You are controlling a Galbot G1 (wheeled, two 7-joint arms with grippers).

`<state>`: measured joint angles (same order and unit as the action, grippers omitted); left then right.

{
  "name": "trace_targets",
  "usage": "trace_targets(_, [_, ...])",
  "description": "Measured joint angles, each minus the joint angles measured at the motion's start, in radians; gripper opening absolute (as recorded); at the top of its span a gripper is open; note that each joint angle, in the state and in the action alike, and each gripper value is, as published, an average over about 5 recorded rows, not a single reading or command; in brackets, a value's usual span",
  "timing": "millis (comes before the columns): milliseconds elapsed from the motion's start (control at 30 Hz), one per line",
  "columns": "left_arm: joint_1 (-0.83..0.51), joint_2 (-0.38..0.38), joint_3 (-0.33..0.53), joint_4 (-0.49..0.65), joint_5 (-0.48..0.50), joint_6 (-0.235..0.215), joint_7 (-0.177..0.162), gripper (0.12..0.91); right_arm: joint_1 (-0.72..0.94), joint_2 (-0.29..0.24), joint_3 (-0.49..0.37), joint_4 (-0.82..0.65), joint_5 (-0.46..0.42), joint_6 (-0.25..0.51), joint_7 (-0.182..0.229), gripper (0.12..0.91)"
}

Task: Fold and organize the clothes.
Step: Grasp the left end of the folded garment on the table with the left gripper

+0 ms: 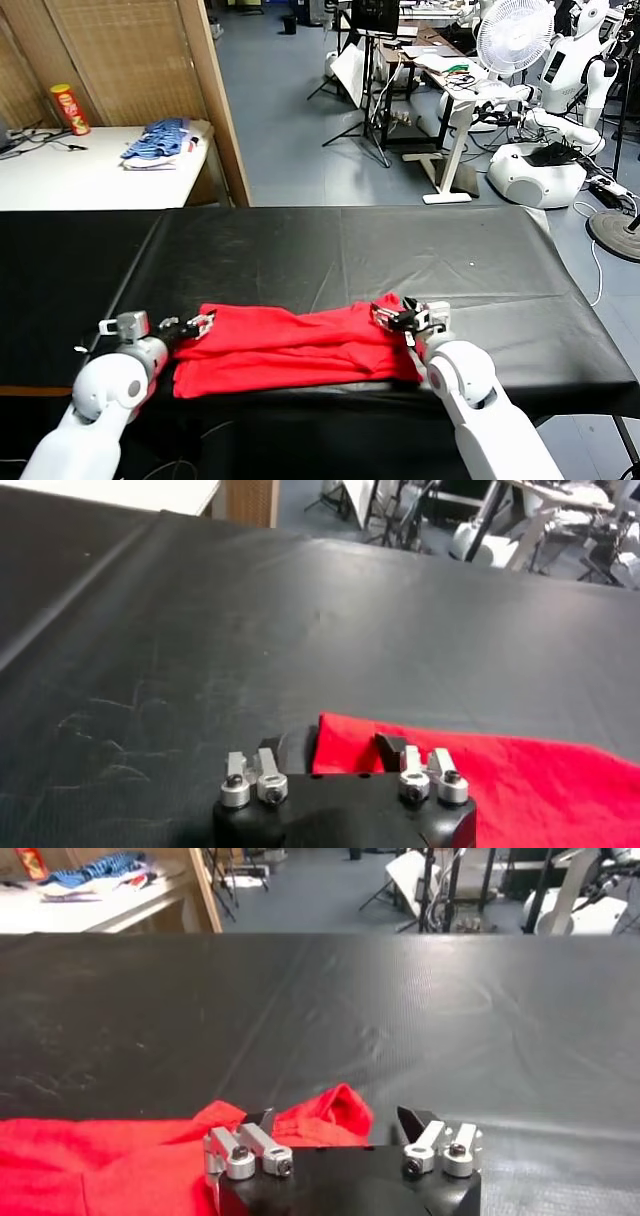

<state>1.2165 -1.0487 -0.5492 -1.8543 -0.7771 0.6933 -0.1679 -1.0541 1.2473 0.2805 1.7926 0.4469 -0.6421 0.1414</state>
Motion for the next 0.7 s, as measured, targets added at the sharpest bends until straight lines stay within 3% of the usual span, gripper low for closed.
trace_targets(167, [0.015,-0.005,0.002,-0.013,0.066,-0.043,0.009,0.195,-0.012,0.019,-0.004,-0.006,-0.02,0.042,0.039,0.4])
trace_targets(267, [0.026,-0.012,0.008,-0.029,0.132,-0.082,0.018,0.123,-0.024,0.033,-0.006,-0.005,-0.041,0.076,0.072,0.206])
trace_targets(333, [0.03,-0.019,0.012,-0.039,0.182,-0.105,0.019,0.126,-0.032,0.044,-0.007,-0.004,-0.061,0.097,0.092,0.149])
trace_targets(500, [0.028,-0.034,0.024,-0.042,0.307,-0.144,0.018,0.125,-0.05,0.065,-0.008,-0.001,-0.095,0.128,0.129,0.143])
trace_targets(700, [0.02,-0.036,0.027,-0.02,0.342,-0.144,0.023,0.125,-0.071,0.07,0.0,0.014,-0.094,0.128,0.096,0.141])
